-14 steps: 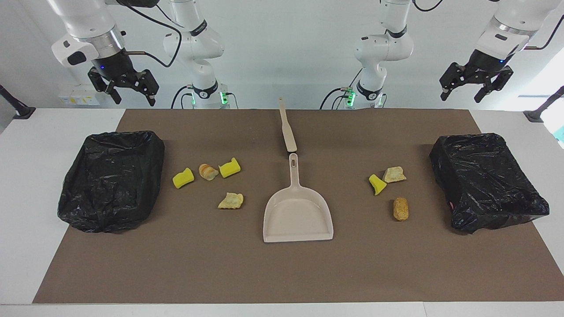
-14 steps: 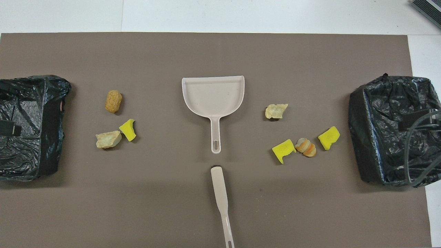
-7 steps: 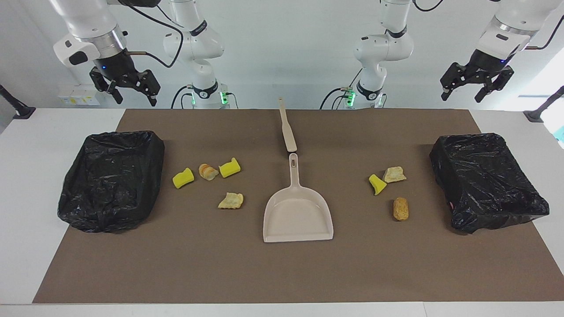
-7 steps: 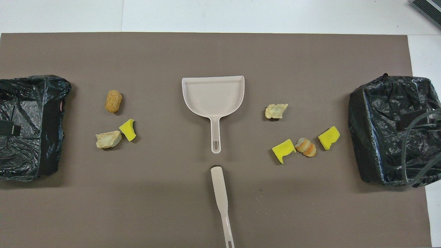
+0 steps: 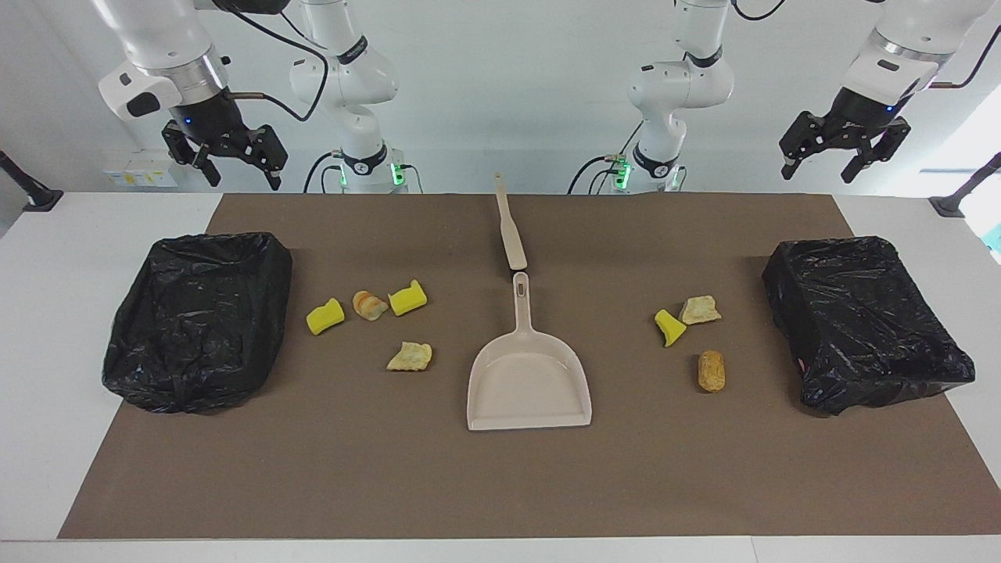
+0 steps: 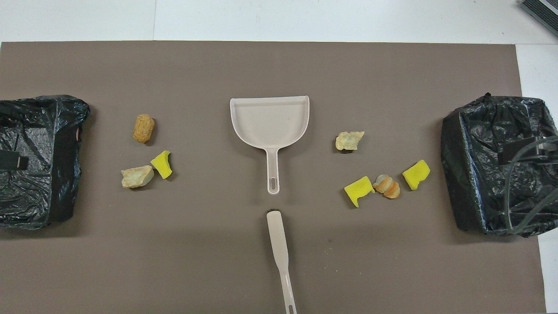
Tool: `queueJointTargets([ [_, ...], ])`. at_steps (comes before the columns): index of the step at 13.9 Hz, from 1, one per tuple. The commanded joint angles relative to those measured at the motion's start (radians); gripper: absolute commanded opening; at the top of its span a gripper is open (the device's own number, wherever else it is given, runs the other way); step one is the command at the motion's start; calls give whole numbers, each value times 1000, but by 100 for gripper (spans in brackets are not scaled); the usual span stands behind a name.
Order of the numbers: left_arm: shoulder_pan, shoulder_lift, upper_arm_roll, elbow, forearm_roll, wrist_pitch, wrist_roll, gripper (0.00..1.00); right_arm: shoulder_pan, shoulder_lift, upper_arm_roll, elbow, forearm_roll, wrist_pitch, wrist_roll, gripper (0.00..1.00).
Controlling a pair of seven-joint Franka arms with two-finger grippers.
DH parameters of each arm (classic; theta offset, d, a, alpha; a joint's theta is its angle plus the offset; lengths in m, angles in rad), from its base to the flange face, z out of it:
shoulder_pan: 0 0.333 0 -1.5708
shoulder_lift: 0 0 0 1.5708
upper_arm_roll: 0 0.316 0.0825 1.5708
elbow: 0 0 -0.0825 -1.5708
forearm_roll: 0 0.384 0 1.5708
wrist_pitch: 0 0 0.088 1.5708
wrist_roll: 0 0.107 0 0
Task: Sweep and dump trash in bin
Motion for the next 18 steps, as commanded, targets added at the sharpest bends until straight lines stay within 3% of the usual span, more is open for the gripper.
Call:
queueJointTargets([
  [1,-11,-13,10,-24,-10,24,2,100,-6,12,1,-15,16,18,-12,100],
  [5,-10,-15,8,-30,-12,20,2,100,4,61,2,14,16,10,-14,100],
  [10,-9,-18,10,-37,-12,19,3,100,28,116,19,14,20,93,-3,100],
  [18,-10,-30,8,-59,-12,20,3,100,28,247,111,16,88,225,15,100],
])
